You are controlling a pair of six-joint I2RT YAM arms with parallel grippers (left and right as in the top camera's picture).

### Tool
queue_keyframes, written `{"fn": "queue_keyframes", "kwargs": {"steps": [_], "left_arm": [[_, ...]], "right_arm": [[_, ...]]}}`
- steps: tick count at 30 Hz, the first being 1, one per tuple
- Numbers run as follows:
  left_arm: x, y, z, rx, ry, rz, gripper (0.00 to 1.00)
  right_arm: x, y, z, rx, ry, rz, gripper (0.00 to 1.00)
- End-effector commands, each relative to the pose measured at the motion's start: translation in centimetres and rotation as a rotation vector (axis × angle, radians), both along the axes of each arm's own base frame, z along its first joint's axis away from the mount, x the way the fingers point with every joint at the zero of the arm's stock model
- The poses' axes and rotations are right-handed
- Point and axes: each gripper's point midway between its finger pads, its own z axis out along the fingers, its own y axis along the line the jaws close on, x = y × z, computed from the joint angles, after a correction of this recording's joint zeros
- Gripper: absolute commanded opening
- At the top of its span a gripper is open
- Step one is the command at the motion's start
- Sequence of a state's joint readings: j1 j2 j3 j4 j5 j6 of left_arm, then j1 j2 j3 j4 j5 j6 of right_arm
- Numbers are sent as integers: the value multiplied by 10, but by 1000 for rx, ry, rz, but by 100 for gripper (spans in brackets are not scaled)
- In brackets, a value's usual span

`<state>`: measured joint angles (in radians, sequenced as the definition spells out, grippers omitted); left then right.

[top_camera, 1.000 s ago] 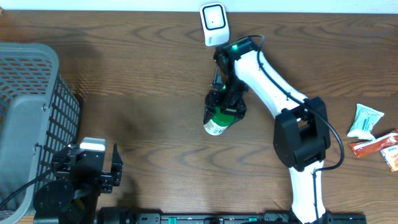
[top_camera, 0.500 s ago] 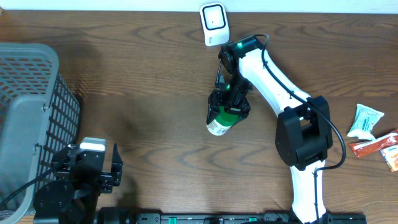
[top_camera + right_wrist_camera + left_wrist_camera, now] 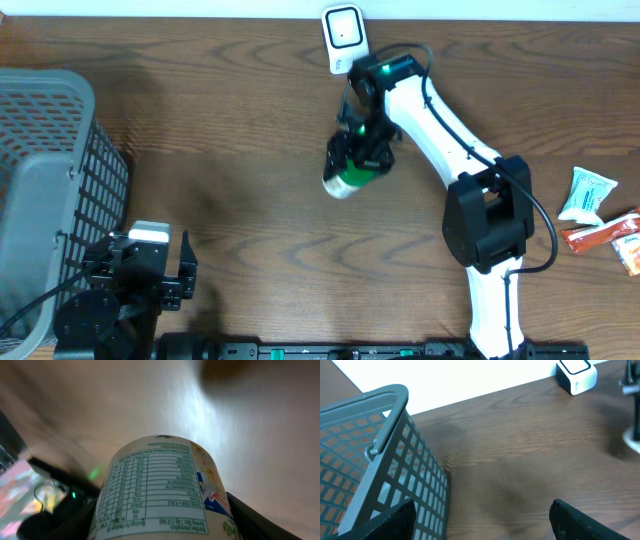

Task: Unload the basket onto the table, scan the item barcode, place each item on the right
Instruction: 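Hold the jar label in front of the white scanner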

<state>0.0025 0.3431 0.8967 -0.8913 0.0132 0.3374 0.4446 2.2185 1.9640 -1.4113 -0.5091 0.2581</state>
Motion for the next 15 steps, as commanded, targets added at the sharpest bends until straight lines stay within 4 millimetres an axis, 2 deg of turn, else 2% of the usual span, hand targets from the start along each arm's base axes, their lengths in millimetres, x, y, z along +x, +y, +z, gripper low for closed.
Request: {"fn": "queue_keyframes", "kwargs": {"steps": [1, 7, 13, 15], "left_arm": [[-1, 0, 2, 2, -9, -3, 86], [-1, 0, 2, 2, -9, -3, 86], [-1, 0, 2, 2, -9, -3, 86], [-1, 0, 2, 2, -9, -3, 86]], "right_arm": [[42, 4, 31, 0, -216, 11, 46], [131, -21, 73, -226, -668, -60, 45], [186, -25, 95, -300, -939, -117, 50], [199, -26, 101, -297, -994, -142, 50]]}}
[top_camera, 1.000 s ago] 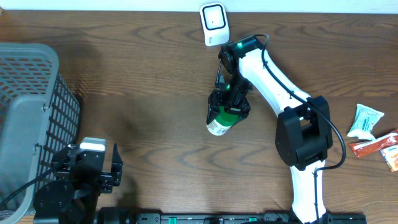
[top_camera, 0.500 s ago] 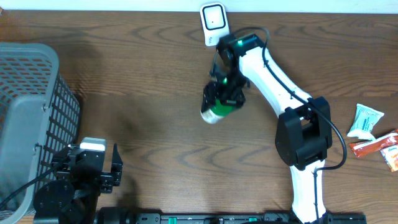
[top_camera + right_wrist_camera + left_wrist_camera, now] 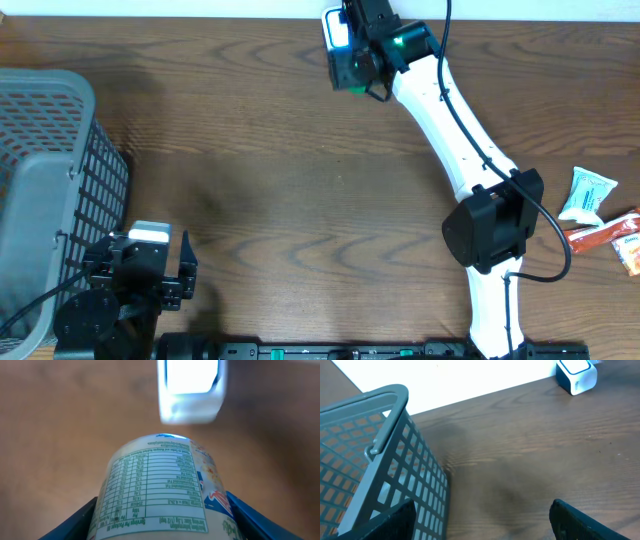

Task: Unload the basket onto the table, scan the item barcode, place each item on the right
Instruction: 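Hold the jar label in front of the white scanner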

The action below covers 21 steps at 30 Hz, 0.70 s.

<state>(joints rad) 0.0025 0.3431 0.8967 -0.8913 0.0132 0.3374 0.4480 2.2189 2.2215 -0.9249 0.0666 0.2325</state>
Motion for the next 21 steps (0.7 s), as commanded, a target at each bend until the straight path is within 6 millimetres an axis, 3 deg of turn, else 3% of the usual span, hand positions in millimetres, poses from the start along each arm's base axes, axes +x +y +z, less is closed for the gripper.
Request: {"fn": "queue_keyframes", "kwargs": {"steps": [1, 6, 13, 16, 21], "left_arm": [[-1, 0, 2, 2, -9, -3, 86], [-1, 0, 2, 2, -9, -3, 86], [-1, 0, 2, 2, -9, -3, 86], [-1, 0, 2, 2, -9, -3, 86], [-1, 0, 2, 2, -9, -3, 86]], "right_arm": [[20, -10, 14, -71, -127, -50, 50], [43, -2, 22, -33, -246, -44, 50], [73, 7, 19, -25, -390, -28, 51], [88, 11, 7, -13, -428, -36, 52], [112, 14, -30, -9, -466, -42, 57]]}}
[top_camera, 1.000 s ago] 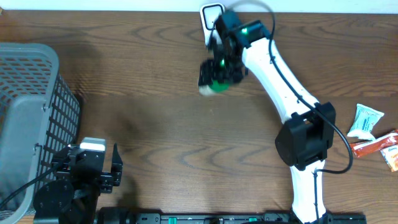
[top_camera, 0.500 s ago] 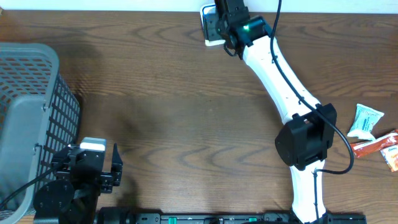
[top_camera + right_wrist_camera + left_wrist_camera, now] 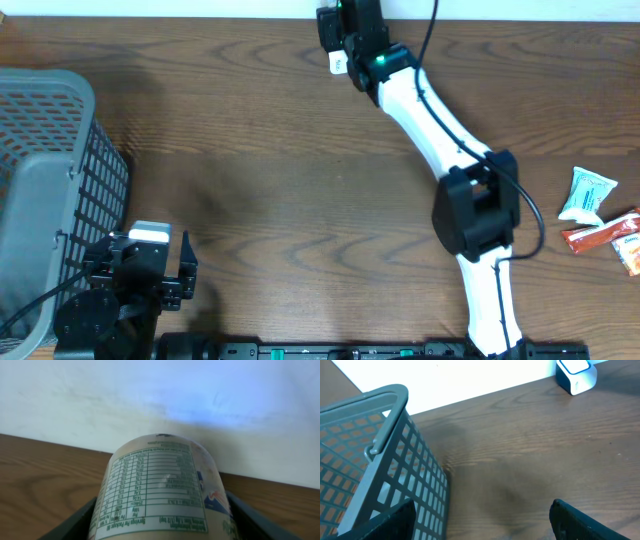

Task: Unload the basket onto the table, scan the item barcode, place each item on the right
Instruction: 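Hold the jar label in front of the white scanner, then carry the jar to the right table edge and set it down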

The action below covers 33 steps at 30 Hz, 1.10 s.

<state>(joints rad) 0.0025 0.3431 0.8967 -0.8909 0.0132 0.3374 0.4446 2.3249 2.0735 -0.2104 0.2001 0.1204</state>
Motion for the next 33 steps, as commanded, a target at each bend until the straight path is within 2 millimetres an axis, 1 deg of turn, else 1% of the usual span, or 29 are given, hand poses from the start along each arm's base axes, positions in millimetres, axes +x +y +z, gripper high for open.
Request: {"fn": "queue_keyframes", "kwargs": {"steps": [1, 4, 6, 10, 14, 17, 18, 21, 24, 26, 27, 28, 29, 31, 32, 33], "left_arm": [[-1, 0, 2, 2, -9, -3, 86], [-1, 0, 2, 2, -9, -3, 86], [-1, 0, 2, 2, -9, -3, 86], [-1, 0, 2, 2, -9, -3, 86], [-1, 0, 2, 2, -9, -3, 86], [-1, 0, 2, 2, -9, -3, 86], [-1, 0, 2, 2, -9, -3, 86], [-1, 0, 2, 2, -9, -3, 86], [-1, 0, 2, 2, -9, -3, 86], [-1, 0, 2, 2, -9, -3, 86], [-1, 0, 2, 2, -9, -3, 86], [-1, 0, 2, 2, -9, -3, 86], [-1, 0, 2, 2, -9, -3, 86], [-1, 0, 2, 2, -9, -3, 86], [-1, 0, 2, 2, -9, -3, 86], [-1, 0, 2, 2, -9, -3, 86]], "right_arm": [[16, -5, -42, -43, 3, -15, 57], [26, -4, -60, -42, -21, -33, 56], [32, -8, -65, -44, -48, -64, 55], [35, -9, -67, -43, -66, -80, 53], [36, -10, -64, -59, -80, -74, 53], [36, -15, -65, -73, -74, -96, 52], [36, -16, -64, -76, -71, -98, 52], [30, -21, -51, -87, -49, -100, 51], [21, -31, -27, -96, -30, -107, 50], [8, -47, -1, -114, 6, -119, 50], [1, -55, 6, -125, 28, -126, 50], [-9, -69, 18, -141, 63, -138, 51], [-17, -81, 23, -155, 93, -148, 52], [-42, -124, 34, -188, 194, -200, 52], [-46, -133, 34, -192, 215, -213, 52], [-53, -148, 34, -193, 252, -240, 52]]}}
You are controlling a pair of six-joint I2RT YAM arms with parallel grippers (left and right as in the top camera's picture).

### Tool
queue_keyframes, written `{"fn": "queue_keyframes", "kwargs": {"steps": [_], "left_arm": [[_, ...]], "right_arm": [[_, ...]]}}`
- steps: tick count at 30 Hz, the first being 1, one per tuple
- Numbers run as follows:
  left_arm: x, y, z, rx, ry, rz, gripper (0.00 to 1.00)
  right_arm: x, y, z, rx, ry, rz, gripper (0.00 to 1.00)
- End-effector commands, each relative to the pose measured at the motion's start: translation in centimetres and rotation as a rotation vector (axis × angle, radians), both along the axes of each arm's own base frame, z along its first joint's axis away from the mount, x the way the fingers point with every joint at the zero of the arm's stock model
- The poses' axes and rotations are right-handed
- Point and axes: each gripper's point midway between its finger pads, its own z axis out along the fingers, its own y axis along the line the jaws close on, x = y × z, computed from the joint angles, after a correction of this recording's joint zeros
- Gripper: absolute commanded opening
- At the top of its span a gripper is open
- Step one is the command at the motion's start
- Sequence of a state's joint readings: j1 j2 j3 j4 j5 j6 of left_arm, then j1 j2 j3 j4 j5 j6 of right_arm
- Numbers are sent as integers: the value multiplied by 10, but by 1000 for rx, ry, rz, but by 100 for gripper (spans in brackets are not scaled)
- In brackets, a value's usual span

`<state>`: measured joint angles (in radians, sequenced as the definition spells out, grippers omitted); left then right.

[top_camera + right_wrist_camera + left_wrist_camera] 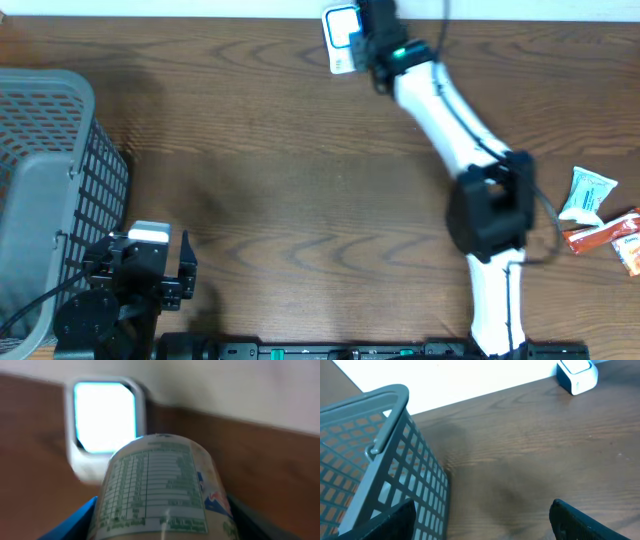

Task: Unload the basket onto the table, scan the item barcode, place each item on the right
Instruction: 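Carry the jar to the right table edge and set it down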

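A white tub [160, 485] with a green-printed nutrition table is the item, and my right gripper [160, 515] is shut on it, fingers [75, 522] at either side. Just beyond the tub, up and to the left, the white scanner [105, 422] shows a brightly lit window. From overhead the right gripper [378, 35] is at the table's back edge, right beside the scanner [341, 38], and the tub is hidden under it. My left gripper [135, 268] rests open at the front left; its fingers [580, 520] hold nothing.
A grey mesh basket [45, 180] stands at the left edge, close to the left gripper, and its wall [380, 475] fills the left wrist view. Several snack packets [588, 192] lie at the right edge. A white wall runs behind the table.
The right gripper, still holding the tub, has turned from facing the white wall to facing the scanner's lit window. Overhead it now sits just right of the scanner. The left arm is unchanged.
The right gripper first held the tub above the table a little in front of the scanner. Then it was at the scanner with the window in view, then over it facing the wall. Now the tub is again before the lit window. The left gripper stayed open throughout.
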<state>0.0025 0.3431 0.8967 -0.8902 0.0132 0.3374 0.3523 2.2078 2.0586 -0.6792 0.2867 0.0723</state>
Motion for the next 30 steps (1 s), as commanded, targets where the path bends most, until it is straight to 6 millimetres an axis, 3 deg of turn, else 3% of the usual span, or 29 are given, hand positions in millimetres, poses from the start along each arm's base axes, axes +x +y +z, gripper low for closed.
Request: {"fn": "queue_keyframes", "kwargs": {"steps": [1, 4, 7, 8, 10, 14, 20, 30], "left_arm": [[-1, 0, 2, 2, -8, -3, 86], [-1, 0, 2, 2, -8, -3, 86], [-1, 0, 2, 2, -8, -3, 86], [-1, 0, 2, 2, -9, -3, 86], [-1, 0, 2, 2, -8, -3, 86], [-1, 0, 2, 2, -8, -3, 86], [-1, 0, 2, 2, -9, -3, 86], [-1, 0, 2, 2, -8, -3, 86]], "right_arm": [[-13, -73, 52, 11, -23, -154, 52], [-33, -129, 35, 20, 93, -297, 51], [-58, -196, 7, 56, 222, -497, 51], [-63, -207, 3, 66, 242, -531, 51], [-79, -251, -11, 90, 299, -655, 51], [-109, -316, -31, 154, 376, -845, 51], [-141, -371, -58, 352, 451, -1007, 54], [-159, -419, -111, 440, 511, -1118, 54]]}}
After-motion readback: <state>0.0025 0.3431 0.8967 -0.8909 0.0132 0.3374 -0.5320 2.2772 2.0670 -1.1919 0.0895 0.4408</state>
